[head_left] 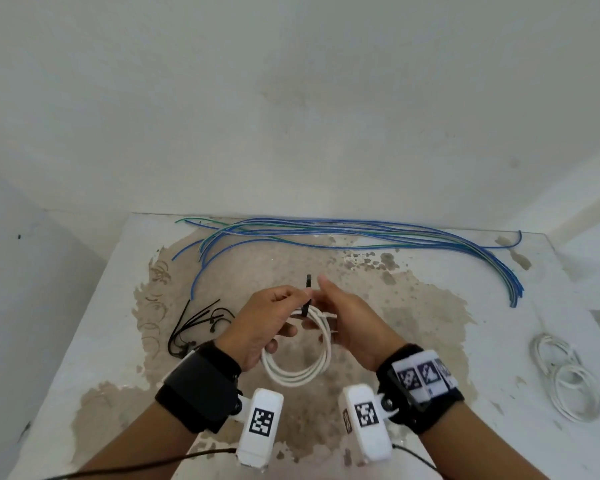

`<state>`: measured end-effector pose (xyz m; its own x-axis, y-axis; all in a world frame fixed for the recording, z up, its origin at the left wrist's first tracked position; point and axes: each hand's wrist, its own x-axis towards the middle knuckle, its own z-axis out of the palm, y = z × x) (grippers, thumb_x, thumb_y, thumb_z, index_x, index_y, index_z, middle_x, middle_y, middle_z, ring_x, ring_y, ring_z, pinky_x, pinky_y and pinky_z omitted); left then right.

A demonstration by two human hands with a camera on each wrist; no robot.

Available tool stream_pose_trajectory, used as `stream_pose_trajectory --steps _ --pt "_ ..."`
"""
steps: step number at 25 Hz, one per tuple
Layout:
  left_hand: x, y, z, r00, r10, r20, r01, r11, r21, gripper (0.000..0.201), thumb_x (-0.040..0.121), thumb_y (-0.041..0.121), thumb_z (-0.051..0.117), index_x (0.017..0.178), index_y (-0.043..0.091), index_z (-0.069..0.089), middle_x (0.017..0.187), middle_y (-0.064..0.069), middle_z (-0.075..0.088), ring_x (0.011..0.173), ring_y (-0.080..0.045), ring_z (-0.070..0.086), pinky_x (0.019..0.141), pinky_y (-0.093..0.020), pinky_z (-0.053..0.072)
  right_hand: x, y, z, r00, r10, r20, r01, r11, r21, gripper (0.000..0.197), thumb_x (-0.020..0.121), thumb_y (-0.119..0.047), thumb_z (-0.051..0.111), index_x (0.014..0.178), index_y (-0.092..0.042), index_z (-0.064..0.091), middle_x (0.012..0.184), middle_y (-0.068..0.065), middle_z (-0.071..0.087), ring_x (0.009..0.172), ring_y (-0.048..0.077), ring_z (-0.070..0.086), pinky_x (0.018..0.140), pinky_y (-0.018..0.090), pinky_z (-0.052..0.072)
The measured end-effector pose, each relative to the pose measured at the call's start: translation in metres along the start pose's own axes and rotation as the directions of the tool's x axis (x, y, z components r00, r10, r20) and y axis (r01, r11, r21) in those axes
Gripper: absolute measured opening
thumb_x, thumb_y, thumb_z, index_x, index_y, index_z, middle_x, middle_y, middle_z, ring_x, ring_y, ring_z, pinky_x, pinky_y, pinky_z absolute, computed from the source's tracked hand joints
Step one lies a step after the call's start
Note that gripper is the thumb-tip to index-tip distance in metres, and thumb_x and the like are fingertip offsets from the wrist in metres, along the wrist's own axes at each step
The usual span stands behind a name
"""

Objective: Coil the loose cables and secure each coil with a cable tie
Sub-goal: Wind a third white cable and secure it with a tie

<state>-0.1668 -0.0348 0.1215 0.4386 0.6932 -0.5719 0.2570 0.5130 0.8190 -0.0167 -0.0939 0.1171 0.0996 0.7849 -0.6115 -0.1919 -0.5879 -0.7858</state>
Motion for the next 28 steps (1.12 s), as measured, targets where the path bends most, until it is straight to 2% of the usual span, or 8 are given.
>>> stream_pose_trajectory --steps 3,6,10,15,19,22,25,28 --pt "-0.003 -0.002 0.004 1.0 0.017 0.021 -0.017 1.0 0.013 0.025 0.092 0.046 0.067 0.085 0.023 0.073 0.085 0.004 0.074 0.056 -0.008 0.06 0.041 -0.018 0.029 0.009 -0.012 0.001 0.989 -0.12 -0.087 0.117 0.992 -0.039 0.024 0.097 -0.036 0.065 0.084 -0.018 0.073 0.085 0.001 0.073 0.078 0.015 0.067 0.071 0.027 0.046" --pt "-0.004 -0.003 0.002 0.998 0.048 0.029 -0.049 0.998 0.033 0.024 0.093 0.044 0.066 0.079 0.025 0.065 0.085 0.004 0.072 0.061 -0.008 0.063 0.042 -0.02 0.038 0.012 -0.016 0.004 0.958 -0.246 -0.147 0.23 0.966 -0.115 0.021 0.096 -0.026 0.068 0.086 -0.009 0.074 0.082 0.002 0.073 0.067 0.004 0.067 0.063 0.019 0.047" --pt "-0.006 -0.008 0.002 0.987 0.153 0.045 -0.156 0.984 0.091 0.021 0.096 0.04 0.063 0.081 0.027 0.062 0.085 0.008 0.068 0.066 -0.006 0.064 0.042 -0.022 0.04 0.015 -0.022 0.008 0.92 -0.348 -0.179 0.331 0.936 -0.12 0.022 0.096 -0.02 0.069 0.082 -0.004 0.074 0.083 0.006 0.075 0.072 0.008 0.068 0.068 0.015 0.054" --pt "0.003 -0.009 0.007 0.986 0.163 0.043 -0.166 0.981 0.095 0.02 0.097 0.039 0.062 0.082 0.026 0.063 0.077 0.013 0.065 0.058 -0.002 0.056 0.042 -0.019 0.027 0.022 -0.021 0.008 0.965 -0.172 -0.196 0.171 0.985 -0.02 0.019 0.097 -0.028 0.068 0.087 -0.012 0.074 0.082 0.0 0.07 0.065 0.006 0.066 0.054 0.013 0.048" --pt "0.016 -0.014 0.015 0.992 0.123 -0.013 -0.121 0.989 0.081 0.028 0.096 0.039 0.064 0.085 0.013 0.064 0.073 0.005 0.061 0.048 -0.006 0.045 0.042 -0.019 0.02 0.002 0.001 -0.021 0.997 -0.069 -0.019 0.07 0.996 0.046 0.04 0.102 -0.045 0.055 0.119 -0.012 0.071 0.113 0.005 0.075 0.094 0.024 0.072 0.081 0.038 0.055" --pt "0.029 -0.018 0.03 0.994 0.105 -0.041 -0.102 0.993 0.065 0.033 0.095 0.039 0.064 0.096 0.006 0.067 0.077 0.003 0.066 0.046 -0.007 0.045 0.043 -0.019 0.021 -0.025 0.04 -0.039 0.993 0.006 0.117 -0.021 0.992 0.124 0.048 0.097 -0.047 0.059 0.13 -0.011 0.061 0.122 0.005 0.071 0.101 0.029 0.069 0.09 0.045 0.058" --pt "0.032 -0.021 0.051 0.997 0.064 0.043 -0.065 0.997 0.033 0.038 0.098 0.047 0.057 0.106 0.011 0.068 0.094 -0.003 0.074 0.057 -0.009 0.059 0.042 -0.023 0.038 -0.038 0.066 -0.054 0.997 -0.079 -0.018 0.08 0.994 0.08 0.036 0.099 -0.036 0.056 0.12 -0.006 0.059 0.105 0.006 0.072 0.09 0.024 0.069 0.078 0.034 0.062" --pt "0.026 -0.026 0.067 0.948 -0.021 0.317 0.106 0.961 -0.254 0.048 0.094 0.044 0.055 0.12 0.004 0.064 0.105 -0.016 0.073 0.08 -0.023 0.069 0.07 -0.038 0.061 -0.048 0.067 -0.084 0.987 -0.115 -0.112 0.142 0.952 0.271 0.034 0.097 -0.033 0.057 0.116 -0.005 0.061 0.091 0.004 0.07 0.078 0.02 0.07 0.068 0.028 0.062"
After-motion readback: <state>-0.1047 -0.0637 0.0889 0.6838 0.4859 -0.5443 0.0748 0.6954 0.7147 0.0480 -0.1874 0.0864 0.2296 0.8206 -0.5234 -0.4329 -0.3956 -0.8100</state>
